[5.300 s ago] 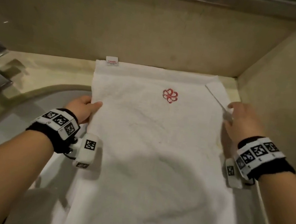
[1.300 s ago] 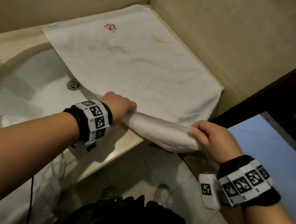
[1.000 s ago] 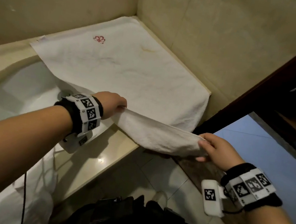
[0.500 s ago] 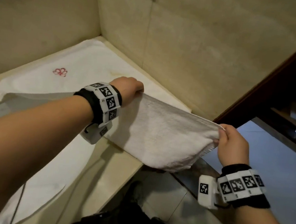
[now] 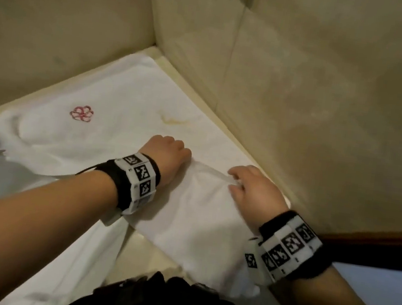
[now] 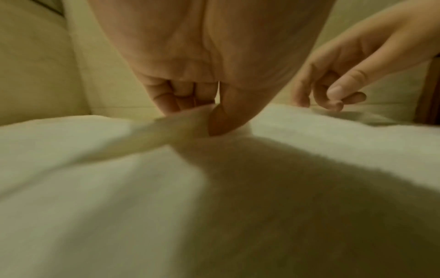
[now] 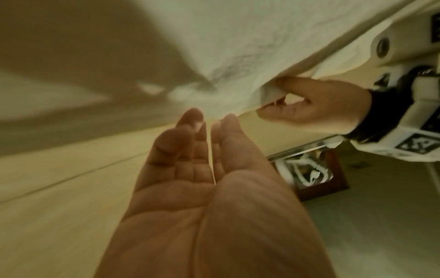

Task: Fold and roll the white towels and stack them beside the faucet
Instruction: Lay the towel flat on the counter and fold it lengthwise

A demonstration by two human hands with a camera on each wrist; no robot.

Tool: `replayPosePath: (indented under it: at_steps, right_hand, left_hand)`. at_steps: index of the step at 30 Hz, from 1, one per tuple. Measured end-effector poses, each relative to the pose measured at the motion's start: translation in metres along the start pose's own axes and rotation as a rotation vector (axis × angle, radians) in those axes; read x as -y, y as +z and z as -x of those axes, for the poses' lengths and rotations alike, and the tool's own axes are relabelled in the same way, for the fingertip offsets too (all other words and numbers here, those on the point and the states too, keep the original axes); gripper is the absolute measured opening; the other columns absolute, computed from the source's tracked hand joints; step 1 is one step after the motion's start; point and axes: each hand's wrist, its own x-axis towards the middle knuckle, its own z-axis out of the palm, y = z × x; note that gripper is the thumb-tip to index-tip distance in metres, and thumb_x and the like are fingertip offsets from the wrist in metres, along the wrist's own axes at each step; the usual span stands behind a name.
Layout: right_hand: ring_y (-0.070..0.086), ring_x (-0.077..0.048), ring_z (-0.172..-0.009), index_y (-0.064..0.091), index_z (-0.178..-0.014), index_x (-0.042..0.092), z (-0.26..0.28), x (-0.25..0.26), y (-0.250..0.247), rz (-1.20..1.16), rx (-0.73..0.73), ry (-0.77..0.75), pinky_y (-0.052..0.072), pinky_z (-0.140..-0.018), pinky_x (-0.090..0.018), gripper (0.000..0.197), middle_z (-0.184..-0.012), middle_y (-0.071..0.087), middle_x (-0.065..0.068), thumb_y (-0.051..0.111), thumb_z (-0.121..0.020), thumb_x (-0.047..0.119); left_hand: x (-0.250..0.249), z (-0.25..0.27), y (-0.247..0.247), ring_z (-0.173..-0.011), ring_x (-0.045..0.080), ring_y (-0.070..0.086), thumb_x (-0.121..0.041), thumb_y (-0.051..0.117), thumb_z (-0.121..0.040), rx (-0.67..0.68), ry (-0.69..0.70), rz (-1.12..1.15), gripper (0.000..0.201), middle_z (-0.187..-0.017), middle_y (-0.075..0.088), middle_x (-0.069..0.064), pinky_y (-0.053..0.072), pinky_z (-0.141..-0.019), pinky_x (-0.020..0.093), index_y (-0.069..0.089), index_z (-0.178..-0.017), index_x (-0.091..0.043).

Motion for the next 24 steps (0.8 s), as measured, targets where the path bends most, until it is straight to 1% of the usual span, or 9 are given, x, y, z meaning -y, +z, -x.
replayPosePath:
  at_steps: [3,6,9,11,13,15,18,21,24]
  right_hand:
    - [0.056,-0.029,-0.102,0.04,-0.128,0.018,-0.043,0.036,0.016,0.086,0.198,-0.086,0.045,-0.085,-0.035,0.039,-0.124,0.046,-0.007,0.049,-0.091,0.024]
    - [0.056,-0.031,-0.093,0.048,-0.111,0.009,-0.069,0.047,0.021,0.256,0.288,-0.106,0.04,-0.073,-0.032,0.02,-0.113,0.051,-0.013,0.04,-0.094,0.018]
    - [0.054,-0.028,-0.09,0.052,-0.103,0.01,-0.079,0.045,0.014,0.345,0.353,-0.071,0.035,-0.07,-0.029,0.018,-0.107,0.055,-0.011,0.039,-0.095,0.021]
    - [0.051,-0.023,-0.082,0.052,-0.098,0.015,-0.084,0.054,0.011,0.412,0.355,-0.08,0.036,-0.069,-0.029,0.017,-0.101,0.057,-0.007,0.038,-0.094,0.025]
    - [0.05,-0.022,-0.082,0.052,-0.095,0.019,-0.091,0.076,0.017,0.417,0.335,-0.155,0.035,-0.067,-0.029,0.016,-0.097,0.058,-0.005,0.04,-0.091,0.029]
    - [0.052,-0.027,-0.092,0.053,-0.101,0.019,-0.102,0.108,0.034,0.358,0.328,-0.275,0.036,-0.071,-0.03,0.019,-0.102,0.059,-0.007,0.045,-0.089,0.032]
    - [0.052,-0.03,-0.106,0.05,-0.114,0.015,-0.117,0.156,0.065,0.338,0.338,-0.408,0.04,-0.083,-0.035,0.028,-0.114,0.057,-0.011,0.046,-0.091,0.03]
    - [0.055,-0.031,-0.099,0.052,-0.111,0.012,-0.134,0.187,0.078,0.36,0.316,-0.456,0.04,-0.075,-0.033,0.024,-0.109,0.059,-0.011,0.039,-0.094,0.025]
    - [0.056,-0.028,-0.091,0.054,-0.104,0.013,-0.15,0.198,0.078,0.39,0.311,-0.46,0.038,-0.069,-0.031,0.023,-0.102,0.061,-0.009,0.038,-0.094,0.026]
  left_hand:
    - [0.033,0.017,0.003,-0.102,0.028,0.052,-0.017,0.043,-0.086,0.044,-0.115,-0.028,0.032,-0.113,0.056,0.005,0.038,-0.082,0.036,0.05,-0.117,-0.019]
    - [0.064,0.037,0.006,-0.105,0.028,0.051,-0.016,0.044,-0.086,0.077,-0.216,-0.012,0.034,-0.115,0.055,0.005,0.038,-0.085,0.036,0.049,-0.12,-0.019]
    - [0.091,0.061,0.007,-0.103,0.027,0.053,-0.019,0.045,-0.088,0.087,-0.291,-0.029,0.031,-0.113,0.056,0.004,0.039,-0.081,0.034,0.051,-0.119,-0.019]
    - [0.112,0.077,0.006,-0.102,0.028,0.055,-0.017,0.044,-0.088,0.099,-0.362,-0.024,0.031,-0.113,0.057,0.005,0.04,-0.081,0.034,0.052,-0.118,-0.018]
    - [0.132,0.095,0.007,-0.105,0.03,0.055,-0.01,0.043,-0.085,0.081,-0.447,0.024,0.036,-0.116,0.056,0.006,0.042,-0.085,0.035,0.053,-0.119,-0.017]
    - [0.146,0.11,0.01,-0.107,0.03,0.054,-0.005,0.041,-0.082,0.028,-0.533,0.104,0.042,-0.119,0.056,0.006,0.042,-0.088,0.036,0.053,-0.12,-0.019]
    - [0.16,0.124,0.014,-0.108,0.029,0.054,-0.004,0.041,-0.083,-0.017,-0.602,0.165,0.043,-0.12,0.057,0.005,0.042,-0.089,0.036,0.052,-0.12,-0.022]
    - [0.173,0.139,0.014,-0.106,0.029,0.055,-0.002,0.041,-0.082,0.02,-0.672,0.16,0.044,-0.117,0.058,0.005,0.043,-0.088,0.036,0.052,-0.119,-0.023]
    - [0.191,0.158,0.01,-0.107,0.029,0.055,-0.001,0.04,-0.082,0.048,-0.763,0.141,0.045,-0.117,0.059,0.006,0.041,-0.09,0.035,0.053,-0.119,-0.023]
